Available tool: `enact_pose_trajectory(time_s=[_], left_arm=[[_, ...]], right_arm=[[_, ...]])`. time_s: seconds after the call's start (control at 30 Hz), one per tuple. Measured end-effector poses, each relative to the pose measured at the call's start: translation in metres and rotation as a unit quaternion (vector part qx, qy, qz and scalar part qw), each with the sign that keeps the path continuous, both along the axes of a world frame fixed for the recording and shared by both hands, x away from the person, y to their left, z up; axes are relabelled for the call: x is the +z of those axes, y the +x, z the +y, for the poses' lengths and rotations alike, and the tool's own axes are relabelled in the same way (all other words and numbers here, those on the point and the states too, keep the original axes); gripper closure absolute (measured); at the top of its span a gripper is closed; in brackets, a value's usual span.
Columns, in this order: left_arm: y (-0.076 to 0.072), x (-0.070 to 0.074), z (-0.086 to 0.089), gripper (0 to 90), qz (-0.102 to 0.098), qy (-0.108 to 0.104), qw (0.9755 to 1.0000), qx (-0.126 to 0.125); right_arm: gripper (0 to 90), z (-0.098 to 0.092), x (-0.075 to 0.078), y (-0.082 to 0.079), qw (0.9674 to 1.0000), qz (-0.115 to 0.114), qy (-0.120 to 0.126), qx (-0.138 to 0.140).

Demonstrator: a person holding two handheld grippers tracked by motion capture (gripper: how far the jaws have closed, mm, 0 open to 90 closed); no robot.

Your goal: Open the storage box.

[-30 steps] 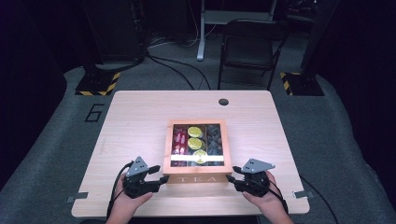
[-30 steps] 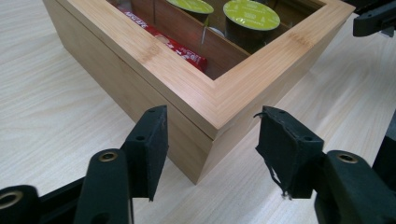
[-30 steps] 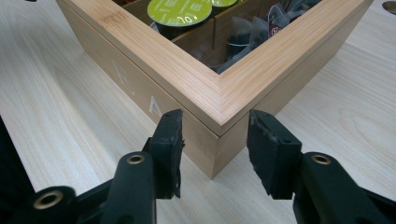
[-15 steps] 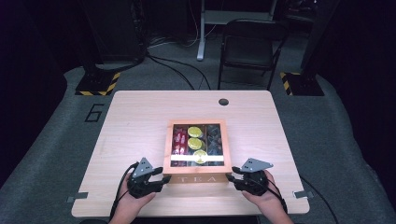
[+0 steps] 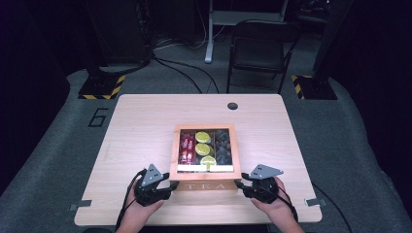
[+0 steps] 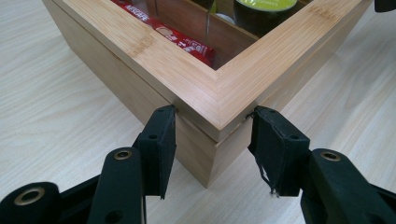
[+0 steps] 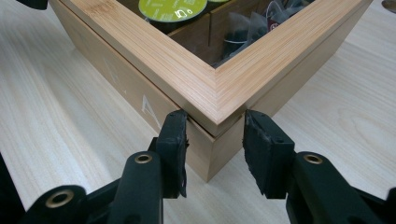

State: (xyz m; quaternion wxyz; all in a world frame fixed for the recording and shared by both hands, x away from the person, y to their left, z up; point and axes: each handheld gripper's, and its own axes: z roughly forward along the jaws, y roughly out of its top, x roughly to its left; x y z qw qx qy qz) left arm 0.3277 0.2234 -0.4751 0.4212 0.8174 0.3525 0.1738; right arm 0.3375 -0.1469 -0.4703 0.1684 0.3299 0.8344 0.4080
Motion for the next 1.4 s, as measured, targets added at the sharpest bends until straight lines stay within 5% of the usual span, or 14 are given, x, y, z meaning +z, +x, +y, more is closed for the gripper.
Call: enact_pose_trajectory(time_s=[0.93,1.17,1.4], left_arm=[[0.009,0.021,-0.004,47.6,-0.029,-0.045,0.9981,0.03],[0.015,0.039,-0.003,47.3,-0.038,-0.049,0.9969,0.049],[0.022,0.064,-0.005,47.7,-0.07,-0.053,0.994,0.065]], right_arm=[[55.7,0.001,0.021,0.005,0.9979,-0.047,0.04,-0.02],[55.7,0.0,0.037,0.011,0.9962,-0.066,0.051,-0.024],[55.2,0.002,0.06,0.023,0.9942,-0.086,0.057,-0.031]])
